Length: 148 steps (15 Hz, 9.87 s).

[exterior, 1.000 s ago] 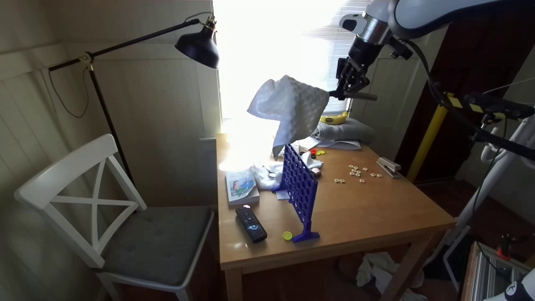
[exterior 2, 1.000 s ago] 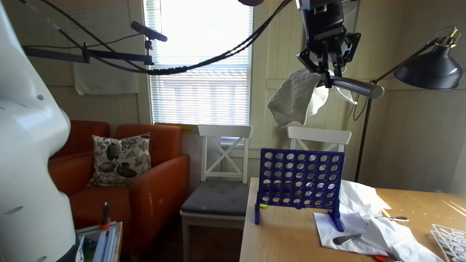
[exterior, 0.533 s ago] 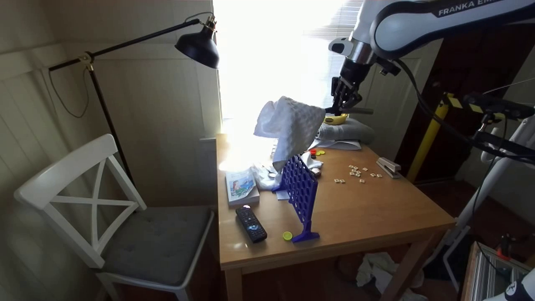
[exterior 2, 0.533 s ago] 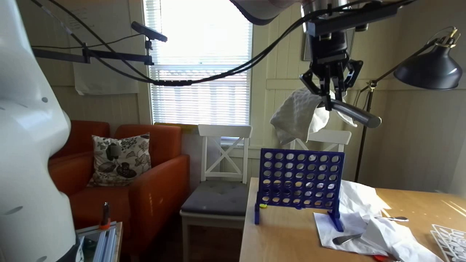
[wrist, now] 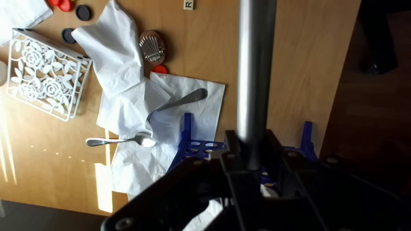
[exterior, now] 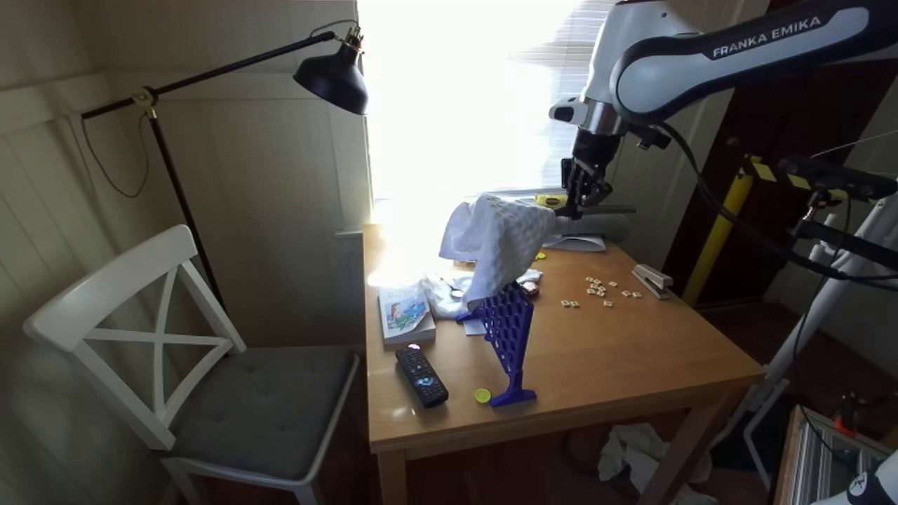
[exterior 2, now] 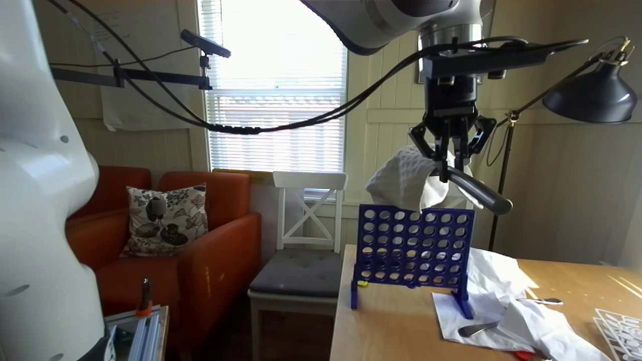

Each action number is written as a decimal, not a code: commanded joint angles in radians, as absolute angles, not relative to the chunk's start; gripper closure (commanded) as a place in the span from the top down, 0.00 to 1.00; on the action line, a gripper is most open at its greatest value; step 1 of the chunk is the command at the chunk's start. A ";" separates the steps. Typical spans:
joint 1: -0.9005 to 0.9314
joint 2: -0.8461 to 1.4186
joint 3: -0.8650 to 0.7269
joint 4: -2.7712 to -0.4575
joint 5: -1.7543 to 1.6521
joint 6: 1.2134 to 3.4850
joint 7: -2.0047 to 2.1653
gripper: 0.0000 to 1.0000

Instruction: Use the spatula to put the white towel on the blue gameboard.

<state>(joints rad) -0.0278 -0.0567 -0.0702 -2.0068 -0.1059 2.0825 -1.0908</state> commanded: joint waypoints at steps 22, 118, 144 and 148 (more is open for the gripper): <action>-0.132 -0.186 -0.170 -2.162 -0.542 2.061 -1.160 0.06; 0.072 0.063 0.076 -1.928 -0.835 1.655 -0.880 0.06; -0.008 0.250 0.027 -1.805 -1.111 1.339 -0.868 0.06; -0.036 0.276 0.030 -1.772 -0.891 1.392 -0.817 0.06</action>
